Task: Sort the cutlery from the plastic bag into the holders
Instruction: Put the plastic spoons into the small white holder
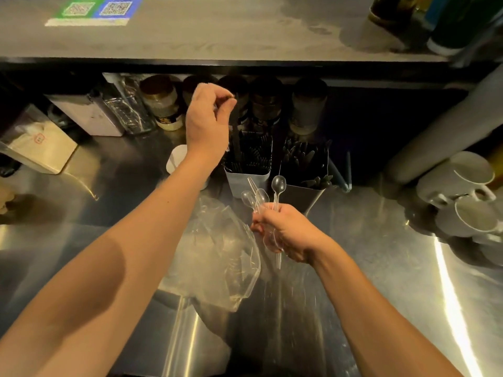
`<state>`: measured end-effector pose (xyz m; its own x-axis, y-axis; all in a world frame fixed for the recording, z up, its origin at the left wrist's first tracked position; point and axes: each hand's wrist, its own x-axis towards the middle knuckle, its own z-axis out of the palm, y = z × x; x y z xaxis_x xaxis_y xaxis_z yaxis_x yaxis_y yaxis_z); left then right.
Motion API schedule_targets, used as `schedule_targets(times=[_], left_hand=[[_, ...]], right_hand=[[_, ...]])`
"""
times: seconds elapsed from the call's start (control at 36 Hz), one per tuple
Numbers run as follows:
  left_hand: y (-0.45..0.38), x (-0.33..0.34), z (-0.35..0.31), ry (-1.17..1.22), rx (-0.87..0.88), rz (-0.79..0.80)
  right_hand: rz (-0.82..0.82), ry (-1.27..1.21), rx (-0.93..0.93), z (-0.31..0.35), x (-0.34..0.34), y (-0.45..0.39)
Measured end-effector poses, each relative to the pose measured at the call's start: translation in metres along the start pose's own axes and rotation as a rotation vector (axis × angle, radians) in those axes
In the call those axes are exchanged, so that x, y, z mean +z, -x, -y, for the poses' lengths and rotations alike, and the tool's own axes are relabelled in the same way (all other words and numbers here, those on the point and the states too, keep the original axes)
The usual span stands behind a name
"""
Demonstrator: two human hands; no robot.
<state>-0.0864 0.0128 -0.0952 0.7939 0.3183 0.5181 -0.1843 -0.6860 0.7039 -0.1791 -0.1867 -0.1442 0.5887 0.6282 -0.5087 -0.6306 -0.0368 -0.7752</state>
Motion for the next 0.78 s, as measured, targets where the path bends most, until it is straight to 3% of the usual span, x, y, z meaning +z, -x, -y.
schedule_targets(times=[0.14, 0.19, 0.31, 0.47, 0.64, 0.78], left_hand=[[0.014, 0.007, 0.028, -0.325, 0.014, 0.515], [0.017, 0.003, 0.034, -0.311, 0.007, 0.641], [0.014, -0.019, 0.042, -0.118, -0.074, 0.375], [0.004, -0.064, 0.082, -0.15, -0.2, 0.12], [-0.001, -0.07, 0.12, -0.144, -0.267, 0.129], [-0.005, -0.055, 0.149, -0.216, -0.238, 0.316]], right_hand=[[-0.047, 0.033, -0.012, 0.001, 0.001, -0.004], [-0.048, 0.03, -0.008, 0.001, 0.002, -0.005], [-0.052, 0.014, -0.005, 0.004, 0.01, -0.012], [-0.027, 0.016, 0.018, 0.008, 0.035, -0.032], [-0.017, 0.029, 0.04, 0.015, 0.06, -0.06], [-0.03, 0.03, 0.039, 0.026, 0.076, -0.086]])
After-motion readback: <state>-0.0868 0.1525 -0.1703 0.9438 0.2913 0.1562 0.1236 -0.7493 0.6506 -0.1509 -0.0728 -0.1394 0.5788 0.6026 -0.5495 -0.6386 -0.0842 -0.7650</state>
